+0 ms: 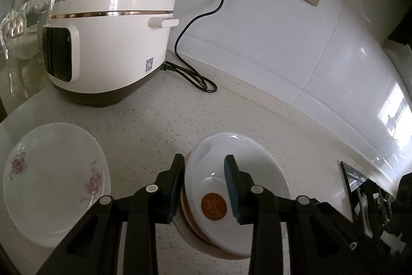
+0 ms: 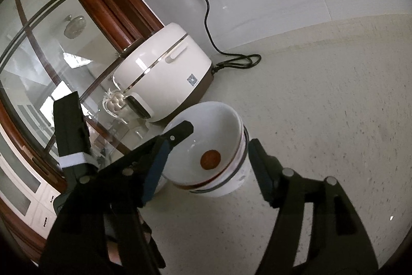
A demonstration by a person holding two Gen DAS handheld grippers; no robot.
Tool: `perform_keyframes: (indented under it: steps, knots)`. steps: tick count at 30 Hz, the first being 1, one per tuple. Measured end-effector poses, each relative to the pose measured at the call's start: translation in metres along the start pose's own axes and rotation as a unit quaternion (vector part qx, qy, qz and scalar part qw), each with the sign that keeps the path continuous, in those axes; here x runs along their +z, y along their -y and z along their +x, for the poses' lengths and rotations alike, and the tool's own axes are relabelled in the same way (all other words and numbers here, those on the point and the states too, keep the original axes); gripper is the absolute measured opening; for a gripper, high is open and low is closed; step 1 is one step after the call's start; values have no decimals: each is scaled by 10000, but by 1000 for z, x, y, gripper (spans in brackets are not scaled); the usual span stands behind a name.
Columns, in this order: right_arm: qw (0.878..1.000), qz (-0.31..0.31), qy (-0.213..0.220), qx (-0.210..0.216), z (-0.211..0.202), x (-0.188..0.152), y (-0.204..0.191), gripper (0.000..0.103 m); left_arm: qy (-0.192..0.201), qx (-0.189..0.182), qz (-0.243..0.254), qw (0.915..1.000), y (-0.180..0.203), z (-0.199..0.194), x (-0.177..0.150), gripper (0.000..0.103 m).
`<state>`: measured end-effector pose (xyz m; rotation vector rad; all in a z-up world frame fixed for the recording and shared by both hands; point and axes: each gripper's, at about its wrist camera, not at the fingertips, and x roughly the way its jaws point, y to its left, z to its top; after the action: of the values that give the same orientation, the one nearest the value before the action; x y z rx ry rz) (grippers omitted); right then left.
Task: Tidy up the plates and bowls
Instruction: 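Close the left gripper on the rim of the nested bowls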
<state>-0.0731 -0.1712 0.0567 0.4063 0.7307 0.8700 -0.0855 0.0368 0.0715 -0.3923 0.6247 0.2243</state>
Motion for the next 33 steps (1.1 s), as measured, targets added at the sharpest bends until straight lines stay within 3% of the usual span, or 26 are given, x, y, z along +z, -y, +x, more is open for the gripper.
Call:
perform_keyframes:
  steps: [2,7,10,14,17,26,33]
  knots:
    - [9999,153,-51,28,0,1,5,80,-16,-43,23,10000,1,1,0,37]
    - [9981,597,-82,163,-2,2,20,81,-116,-162,106,9997,4,2,1,49]
    - [9972,719,-73,173,-3,2,25,81,-217,-527,-330,9978,-6,-1,4,60]
    - [9967,789,-79,160,-4,2,28,81,-119,-249,-264,9993,-12,3,16,62]
    - [9970,751,-90,141,-4,3,27,81,-326,-215,-374,9985,-22,14,22,65]
    - [9955,907,-263,80,1,3,42,83,-1045,-636,-524,9911,-28,44,14,67]
    - [9938,945,-403,427,20,-2,60,84,-1289,-705,-604,9873,-36,49,17,69]
